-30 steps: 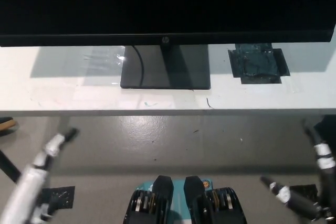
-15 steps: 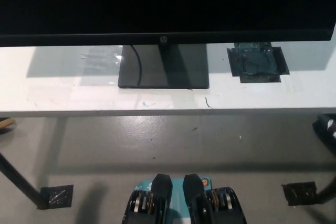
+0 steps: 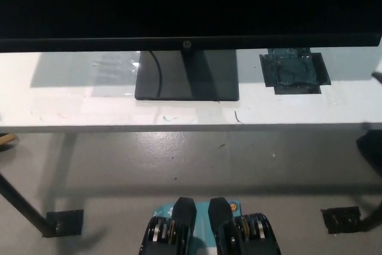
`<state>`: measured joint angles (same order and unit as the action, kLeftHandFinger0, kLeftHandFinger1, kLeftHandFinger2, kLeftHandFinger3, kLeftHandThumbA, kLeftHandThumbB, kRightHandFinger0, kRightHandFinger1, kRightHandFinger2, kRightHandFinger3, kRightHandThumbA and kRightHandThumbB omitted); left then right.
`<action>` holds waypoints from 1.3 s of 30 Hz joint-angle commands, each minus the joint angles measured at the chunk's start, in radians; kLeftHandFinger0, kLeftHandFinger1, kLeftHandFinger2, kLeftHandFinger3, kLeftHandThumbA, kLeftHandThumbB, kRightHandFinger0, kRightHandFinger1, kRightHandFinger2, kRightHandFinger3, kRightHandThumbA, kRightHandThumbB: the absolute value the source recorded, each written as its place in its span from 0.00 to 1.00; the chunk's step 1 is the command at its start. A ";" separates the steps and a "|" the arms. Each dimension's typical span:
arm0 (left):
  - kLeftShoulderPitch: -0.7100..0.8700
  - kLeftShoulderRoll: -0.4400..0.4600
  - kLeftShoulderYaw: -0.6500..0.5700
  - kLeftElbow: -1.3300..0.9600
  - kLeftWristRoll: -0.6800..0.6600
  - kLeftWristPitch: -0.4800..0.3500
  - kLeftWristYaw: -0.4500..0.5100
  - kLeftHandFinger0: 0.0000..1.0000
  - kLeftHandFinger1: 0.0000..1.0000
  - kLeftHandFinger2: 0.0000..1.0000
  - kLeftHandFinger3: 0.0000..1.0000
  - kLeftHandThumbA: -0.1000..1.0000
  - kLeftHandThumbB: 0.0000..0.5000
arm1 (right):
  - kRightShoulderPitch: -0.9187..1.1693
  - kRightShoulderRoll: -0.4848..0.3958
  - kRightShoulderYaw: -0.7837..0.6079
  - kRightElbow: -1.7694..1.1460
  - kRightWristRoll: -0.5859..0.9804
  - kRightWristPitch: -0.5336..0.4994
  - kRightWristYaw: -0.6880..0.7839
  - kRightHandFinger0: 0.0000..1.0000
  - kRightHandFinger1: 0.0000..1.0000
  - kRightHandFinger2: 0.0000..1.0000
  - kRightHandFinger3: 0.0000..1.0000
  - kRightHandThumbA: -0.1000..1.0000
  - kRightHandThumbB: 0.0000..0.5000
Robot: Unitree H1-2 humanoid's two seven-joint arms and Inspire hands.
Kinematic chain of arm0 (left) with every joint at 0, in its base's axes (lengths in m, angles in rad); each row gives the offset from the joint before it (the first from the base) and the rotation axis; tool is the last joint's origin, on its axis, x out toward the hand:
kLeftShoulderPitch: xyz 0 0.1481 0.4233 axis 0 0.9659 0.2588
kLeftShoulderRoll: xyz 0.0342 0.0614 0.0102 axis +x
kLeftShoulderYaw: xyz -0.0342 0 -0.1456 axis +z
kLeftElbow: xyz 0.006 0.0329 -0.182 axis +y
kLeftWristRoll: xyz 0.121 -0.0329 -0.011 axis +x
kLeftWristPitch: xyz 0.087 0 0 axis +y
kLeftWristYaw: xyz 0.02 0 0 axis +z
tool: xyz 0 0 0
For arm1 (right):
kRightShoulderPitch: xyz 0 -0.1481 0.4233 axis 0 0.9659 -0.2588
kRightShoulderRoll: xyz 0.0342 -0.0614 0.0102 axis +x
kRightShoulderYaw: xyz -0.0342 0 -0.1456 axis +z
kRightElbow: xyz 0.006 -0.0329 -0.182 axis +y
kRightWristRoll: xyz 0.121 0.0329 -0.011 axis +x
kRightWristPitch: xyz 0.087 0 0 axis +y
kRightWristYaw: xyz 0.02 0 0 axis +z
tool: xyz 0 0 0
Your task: The monitor is placed at the center of the table and the robot uses both its hand to grab the left and right sides of the monitor to tilt the angle of the monitor downwards
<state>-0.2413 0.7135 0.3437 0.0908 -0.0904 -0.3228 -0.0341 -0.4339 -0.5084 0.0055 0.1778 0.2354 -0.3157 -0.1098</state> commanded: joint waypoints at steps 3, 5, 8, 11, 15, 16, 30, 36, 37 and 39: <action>-0.127 0.137 -0.008 0.086 -0.002 0.122 -0.070 1.00 1.00 1.00 1.00 0.97 0.89 | -0.216 -0.050 -0.043 0.177 0.118 0.063 0.219 1.00 1.00 1.00 1.00 1.00 0.86; -0.128 0.138 -0.009 0.089 -0.003 0.123 -0.072 1.00 1.00 1.00 1.00 0.97 0.89 | -0.220 -0.045 -0.052 0.186 0.116 0.061 0.233 1.00 1.00 1.00 1.00 1.00 0.86; -0.176 0.165 -0.042 0.133 0.040 0.147 -0.083 1.00 1.00 1.00 1.00 0.99 0.83 | -0.311 -0.047 -0.052 0.285 0.114 0.087 0.285 1.00 1.00 1.00 1.00 1.00 0.79; -0.205 0.172 -0.060 0.157 0.052 0.157 -0.087 1.00 1.00 1.00 1.00 0.98 0.84 | -0.359 -0.044 -0.063 0.350 0.117 0.085 0.327 1.00 1.00 1.00 1.00 1.00 0.69; -0.280 0.172 -0.099 0.217 0.059 0.175 -0.110 1.00 1.00 1.00 1.00 0.97 0.88 | -0.451 -0.047 -0.057 0.505 0.082 0.064 0.374 1.00 1.00 1.00 1.00 1.00 0.71; -0.281 0.172 -0.100 0.218 0.059 0.175 -0.110 1.00 1.00 1.00 1.00 0.97 0.88 | -0.454 -0.046 -0.059 0.511 0.081 0.060 0.378 1.00 1.00 1.00 1.00 1.00 0.70; -0.391 0.178 -0.151 0.322 0.065 0.197 -0.167 1.00 1.00 1.00 1.00 1.00 0.92 | -0.593 -0.033 -0.046 0.755 0.013 0.027 0.434 1.00 1.00 1.00 1.00 1.00 0.68; -0.491 0.166 -0.210 0.448 0.077 0.123 -0.210 1.00 1.00 1.00 1.00 1.00 0.89 | -0.635 -0.024 -0.024 0.837 -0.008 0.040 0.489 1.00 1.00 1.00 1.00 1.00 0.70; -0.493 0.166 -0.211 0.450 0.077 0.121 -0.211 1.00 1.00 1.00 1.00 1.00 0.89 | -0.636 -0.023 -0.026 0.840 -0.010 0.039 0.491 1.00 1.00 1.00 1.00 1.00 0.70; -0.556 0.160 -0.252 0.556 0.118 0.068 -0.210 1.00 1.00 1.00 1.00 1.00 0.91 | -0.654 -0.021 -0.013 0.885 -0.022 0.037 0.521 1.00 1.00 1.00 1.00 1.00 0.66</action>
<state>-0.7031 0.8301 0.1125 0.5758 -0.0171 -0.1662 -0.2185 -0.9946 -0.5168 -0.0198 1.0315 0.2483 -0.2548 0.3468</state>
